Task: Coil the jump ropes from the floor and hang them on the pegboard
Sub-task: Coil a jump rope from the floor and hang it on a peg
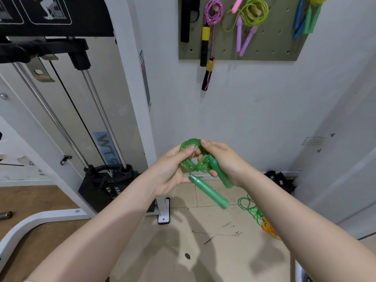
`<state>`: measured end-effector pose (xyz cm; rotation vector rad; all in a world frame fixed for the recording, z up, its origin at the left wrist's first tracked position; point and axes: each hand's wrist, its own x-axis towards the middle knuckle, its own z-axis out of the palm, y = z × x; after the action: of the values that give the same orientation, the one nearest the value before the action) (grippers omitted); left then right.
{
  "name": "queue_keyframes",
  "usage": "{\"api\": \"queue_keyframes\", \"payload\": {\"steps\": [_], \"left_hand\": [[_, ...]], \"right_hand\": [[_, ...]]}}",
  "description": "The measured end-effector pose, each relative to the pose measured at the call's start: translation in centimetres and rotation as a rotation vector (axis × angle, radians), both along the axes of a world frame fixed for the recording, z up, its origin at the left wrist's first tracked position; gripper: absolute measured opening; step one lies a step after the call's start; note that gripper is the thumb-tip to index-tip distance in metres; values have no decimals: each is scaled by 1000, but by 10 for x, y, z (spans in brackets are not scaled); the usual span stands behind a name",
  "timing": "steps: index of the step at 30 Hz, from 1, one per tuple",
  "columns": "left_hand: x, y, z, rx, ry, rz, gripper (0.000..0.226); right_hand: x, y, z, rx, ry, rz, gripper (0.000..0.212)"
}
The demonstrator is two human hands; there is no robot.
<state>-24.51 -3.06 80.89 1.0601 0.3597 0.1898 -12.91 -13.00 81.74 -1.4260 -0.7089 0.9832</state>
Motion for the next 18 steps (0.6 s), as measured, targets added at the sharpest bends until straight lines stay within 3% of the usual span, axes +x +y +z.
{"api": "queue_keyframes", "payload": {"steps": [3,8,12,15,18], "left_hand": [[1,3,-4,38,93,74,26],[-1,20,-13,209,266,239,26],[-8,32,-17,281,293,183,30],[-7,33,-17,289,288,118,15],[-6,27,-10,265,286,43,17]], "right_hand": [[-6,5,-5,-156,-129,-62,43],[-10,13,-4,-320,-909,-134,53],[-15,13,5,-351,-1299,-95,49],[-27,17,7,17,-1745,-141,53],[-38,25,-4,412,-1939,-52,37]]}}
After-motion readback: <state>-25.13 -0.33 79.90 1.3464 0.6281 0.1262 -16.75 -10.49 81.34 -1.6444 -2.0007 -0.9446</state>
